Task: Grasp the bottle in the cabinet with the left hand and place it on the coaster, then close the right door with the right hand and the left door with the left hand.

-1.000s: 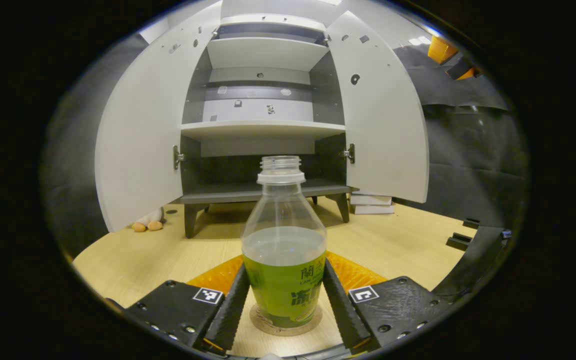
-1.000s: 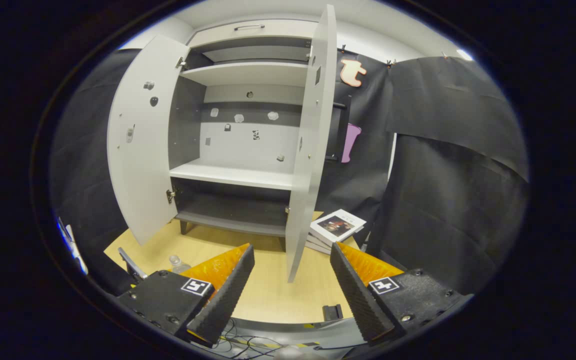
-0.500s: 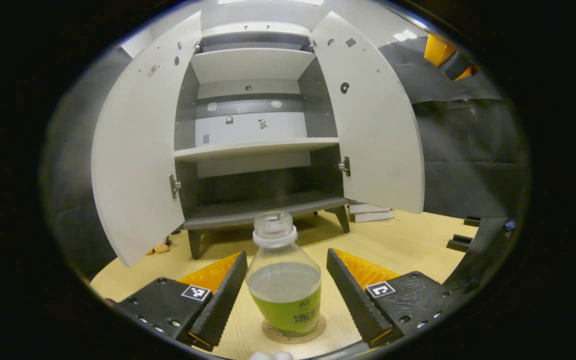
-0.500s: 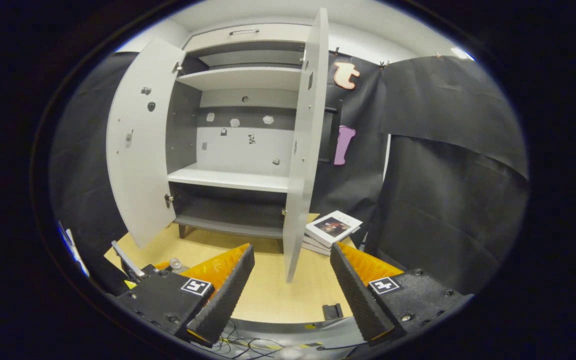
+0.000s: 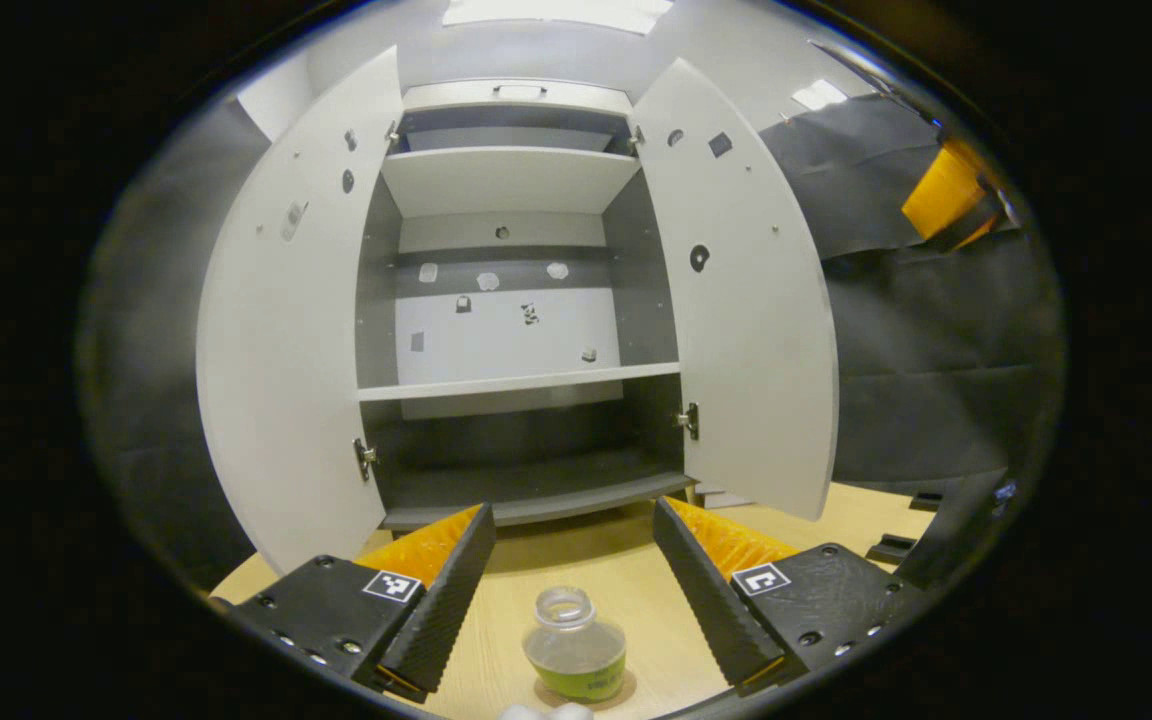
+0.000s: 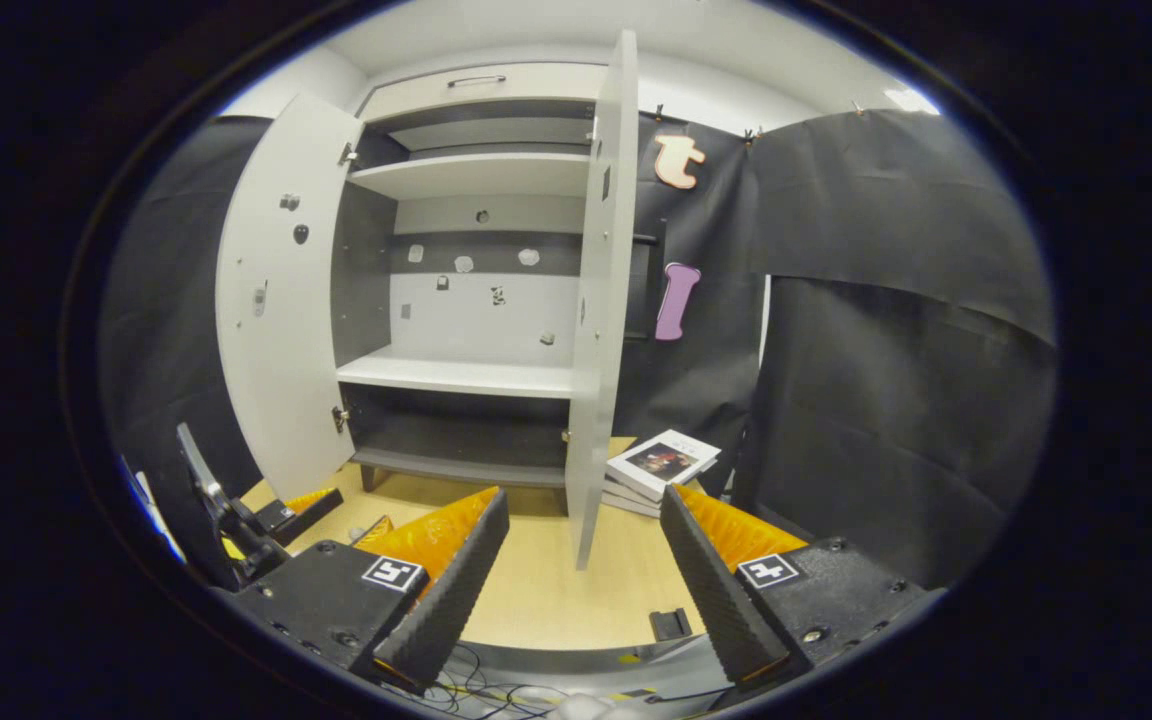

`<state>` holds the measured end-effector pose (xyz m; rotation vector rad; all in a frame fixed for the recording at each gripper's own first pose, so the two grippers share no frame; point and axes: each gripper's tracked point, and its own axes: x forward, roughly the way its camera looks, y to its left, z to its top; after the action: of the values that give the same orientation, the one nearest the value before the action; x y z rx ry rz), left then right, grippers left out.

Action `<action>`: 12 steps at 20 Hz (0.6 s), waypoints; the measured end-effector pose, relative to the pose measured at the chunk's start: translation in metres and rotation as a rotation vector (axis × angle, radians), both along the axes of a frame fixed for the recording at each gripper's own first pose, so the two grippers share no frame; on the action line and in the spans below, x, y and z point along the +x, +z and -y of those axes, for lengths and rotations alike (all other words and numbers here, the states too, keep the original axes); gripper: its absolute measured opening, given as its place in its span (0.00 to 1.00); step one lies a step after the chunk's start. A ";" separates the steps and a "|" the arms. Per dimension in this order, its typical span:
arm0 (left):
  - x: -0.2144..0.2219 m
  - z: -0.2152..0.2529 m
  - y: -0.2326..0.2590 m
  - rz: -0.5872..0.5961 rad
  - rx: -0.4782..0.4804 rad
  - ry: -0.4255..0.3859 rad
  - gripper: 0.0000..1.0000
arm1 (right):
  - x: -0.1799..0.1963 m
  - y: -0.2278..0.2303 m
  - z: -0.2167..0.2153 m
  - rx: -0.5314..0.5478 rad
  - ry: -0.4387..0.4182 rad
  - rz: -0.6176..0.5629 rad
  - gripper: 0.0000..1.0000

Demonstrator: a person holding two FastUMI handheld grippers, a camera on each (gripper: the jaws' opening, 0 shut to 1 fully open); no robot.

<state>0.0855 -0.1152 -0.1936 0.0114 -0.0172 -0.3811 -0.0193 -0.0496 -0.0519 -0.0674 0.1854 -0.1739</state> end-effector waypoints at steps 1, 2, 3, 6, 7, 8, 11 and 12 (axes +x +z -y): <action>-0.001 -0.001 0.010 -0.001 -0.010 0.000 0.97 | -0.001 0.000 0.000 0.006 0.000 0.005 0.99; -0.002 -0.003 0.021 -0.003 -0.015 0.003 0.97 | -0.001 0.001 -0.001 0.013 -0.001 0.010 0.99; -0.005 -0.005 0.031 -0.004 -0.018 0.003 0.97 | -0.002 0.001 -0.001 0.020 -0.003 0.017 0.99; -0.014 -0.019 0.066 0.003 -0.020 0.030 0.97 | -0.006 0.003 -0.001 0.040 -0.009 0.040 0.99; -0.018 -0.024 0.076 0.003 -0.024 0.039 0.97 | -0.005 0.003 0.000 0.047 -0.013 0.047 0.97; -0.021 -0.031 0.087 0.002 -0.028 0.051 0.97 | -0.006 0.004 0.001 0.051 -0.018 0.054 1.00; -0.033 -0.055 0.116 0.005 -0.002 0.096 0.98 | -0.008 0.005 0.005 0.061 -0.031 0.076 0.97; -0.036 -0.061 0.126 0.013 0.001 0.107 0.98 | -0.009 0.006 0.006 0.064 -0.034 0.083 0.97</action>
<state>0.0493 -0.0537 -0.0677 0.0159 -0.0291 -0.2741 -0.0280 -0.0559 -0.0459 0.0063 0.1097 -0.2044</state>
